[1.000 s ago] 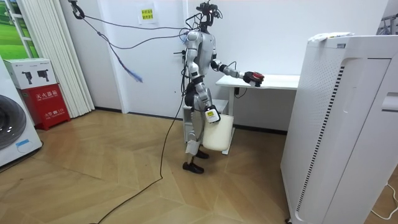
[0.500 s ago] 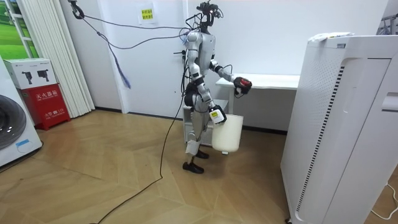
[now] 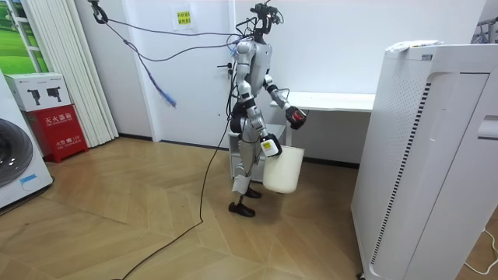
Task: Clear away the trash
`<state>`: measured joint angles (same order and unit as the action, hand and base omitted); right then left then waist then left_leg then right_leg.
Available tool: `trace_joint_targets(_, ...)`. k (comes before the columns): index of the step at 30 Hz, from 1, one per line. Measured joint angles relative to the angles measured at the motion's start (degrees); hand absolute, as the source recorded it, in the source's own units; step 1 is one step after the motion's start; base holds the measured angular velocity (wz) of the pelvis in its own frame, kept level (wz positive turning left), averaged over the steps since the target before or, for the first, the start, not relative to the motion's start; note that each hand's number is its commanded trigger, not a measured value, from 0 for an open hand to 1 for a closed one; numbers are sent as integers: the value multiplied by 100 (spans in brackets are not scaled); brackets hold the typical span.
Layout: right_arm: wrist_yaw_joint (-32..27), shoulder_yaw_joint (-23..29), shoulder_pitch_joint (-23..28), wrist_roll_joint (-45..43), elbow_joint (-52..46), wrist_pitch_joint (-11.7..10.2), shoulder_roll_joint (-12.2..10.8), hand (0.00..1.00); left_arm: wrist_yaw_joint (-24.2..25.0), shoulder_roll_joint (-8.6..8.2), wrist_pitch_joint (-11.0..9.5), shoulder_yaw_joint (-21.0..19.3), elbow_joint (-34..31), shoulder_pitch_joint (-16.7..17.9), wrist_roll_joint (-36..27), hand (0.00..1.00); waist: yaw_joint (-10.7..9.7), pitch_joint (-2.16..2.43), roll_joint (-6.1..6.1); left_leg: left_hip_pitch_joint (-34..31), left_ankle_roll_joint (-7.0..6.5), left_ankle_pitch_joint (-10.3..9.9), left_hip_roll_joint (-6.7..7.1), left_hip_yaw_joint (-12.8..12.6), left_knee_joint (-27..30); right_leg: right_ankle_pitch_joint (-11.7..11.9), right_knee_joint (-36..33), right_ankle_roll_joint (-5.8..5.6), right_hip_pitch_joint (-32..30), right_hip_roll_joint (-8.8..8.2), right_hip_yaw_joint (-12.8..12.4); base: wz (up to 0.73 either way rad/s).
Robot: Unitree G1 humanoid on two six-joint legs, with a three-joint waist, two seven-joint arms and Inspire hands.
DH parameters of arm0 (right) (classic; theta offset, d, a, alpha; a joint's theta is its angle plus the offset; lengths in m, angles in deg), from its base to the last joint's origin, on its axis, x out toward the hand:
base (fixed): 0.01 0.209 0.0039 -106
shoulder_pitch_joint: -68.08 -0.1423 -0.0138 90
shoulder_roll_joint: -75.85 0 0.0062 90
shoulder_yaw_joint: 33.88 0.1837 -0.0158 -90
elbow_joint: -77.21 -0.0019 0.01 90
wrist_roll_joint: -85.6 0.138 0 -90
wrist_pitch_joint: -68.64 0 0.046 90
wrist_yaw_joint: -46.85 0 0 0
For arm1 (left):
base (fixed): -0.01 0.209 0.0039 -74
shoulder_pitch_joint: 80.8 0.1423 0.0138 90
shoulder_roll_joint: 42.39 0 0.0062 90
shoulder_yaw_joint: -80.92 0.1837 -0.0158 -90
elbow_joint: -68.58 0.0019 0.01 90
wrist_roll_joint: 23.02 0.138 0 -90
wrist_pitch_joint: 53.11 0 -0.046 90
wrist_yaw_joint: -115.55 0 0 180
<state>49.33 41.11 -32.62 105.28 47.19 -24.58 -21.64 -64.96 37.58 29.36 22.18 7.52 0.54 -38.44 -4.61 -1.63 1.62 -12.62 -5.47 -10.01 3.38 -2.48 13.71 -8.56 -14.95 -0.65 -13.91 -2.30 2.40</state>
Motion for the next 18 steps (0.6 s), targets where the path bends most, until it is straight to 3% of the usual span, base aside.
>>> trace_joint_targets(6,10,-7,3,0,55,-100,1,100,220,-45,-1,335,407,0,4,0,-6,-34,41,-14,0,0,2,6,-1,-1,-1,-1,-20,-3,-8,-1)
trace_joint_targets(18,19,-150,22,23,58,-98,9,100,362,-87,-3,392,451,-4,-8,0,-40,-44,58,-83,-2,1,1,-37,62,-4,-131,0,-130,-2,-58,-1)
